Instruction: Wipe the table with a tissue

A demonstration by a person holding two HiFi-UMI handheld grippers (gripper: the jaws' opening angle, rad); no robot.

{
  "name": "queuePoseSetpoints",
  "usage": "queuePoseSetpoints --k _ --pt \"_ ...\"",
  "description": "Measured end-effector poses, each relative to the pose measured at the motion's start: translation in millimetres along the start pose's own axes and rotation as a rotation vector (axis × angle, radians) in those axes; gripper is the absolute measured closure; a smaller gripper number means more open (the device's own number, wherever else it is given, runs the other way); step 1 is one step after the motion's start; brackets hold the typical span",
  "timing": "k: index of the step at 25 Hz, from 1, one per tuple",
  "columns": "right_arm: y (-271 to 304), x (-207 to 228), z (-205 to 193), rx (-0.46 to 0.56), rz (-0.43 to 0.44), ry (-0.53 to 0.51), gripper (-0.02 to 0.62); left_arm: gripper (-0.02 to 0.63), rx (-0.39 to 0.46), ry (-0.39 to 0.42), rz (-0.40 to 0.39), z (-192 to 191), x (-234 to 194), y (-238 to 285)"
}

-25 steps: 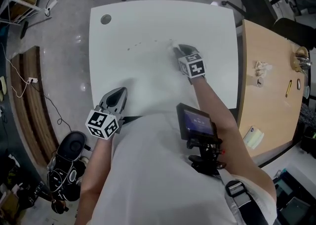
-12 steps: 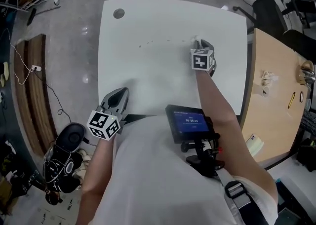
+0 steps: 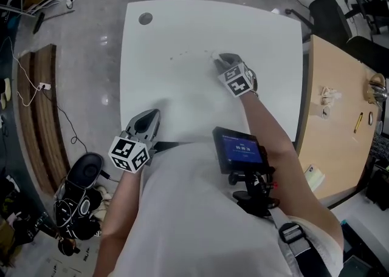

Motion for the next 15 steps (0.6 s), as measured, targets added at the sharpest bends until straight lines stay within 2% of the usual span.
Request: queuePoseSetpoints --k 3,6,8,11,15 --pt "-1.0 -26.7 4.2 0.006 0.181 -0.062 0.534 0.600 -0.007 0.003 -0.008 -1.4 1.9 1.5" --pt "-2.3 -34.7 2.0 0.009 0.250 -0.085 0.534 0.600 -0.013 0.013 -0.013 -3.1 6.1 5.2" --pt "-8.1 -25.6 -6.0 0.038 0.220 -0.025 0.534 0.600 -0.015 0.013 -0.018 -4.2 12.2 10.6" --pt "-21.2 7.0 -26.6 0.057 0.101 0.087 0.534 0.600 -0.019 -0.016 -0.017 -5.2 25.6 26.3" --pt "-15.9 41.3 -29.4 0.033 -0.014 0.125 0.534 0.600 -0.023 -0.002 -0.006 3.1 18.4 36.2"
Point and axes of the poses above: the fingertips, and each gripper's own axes: y forward along the fingers, x to its right, z out of its top, the point moved 10 cm from there along -y, backward along the fingers, and after that the axes turned 7 degrees about x, right-handed, at the moved point
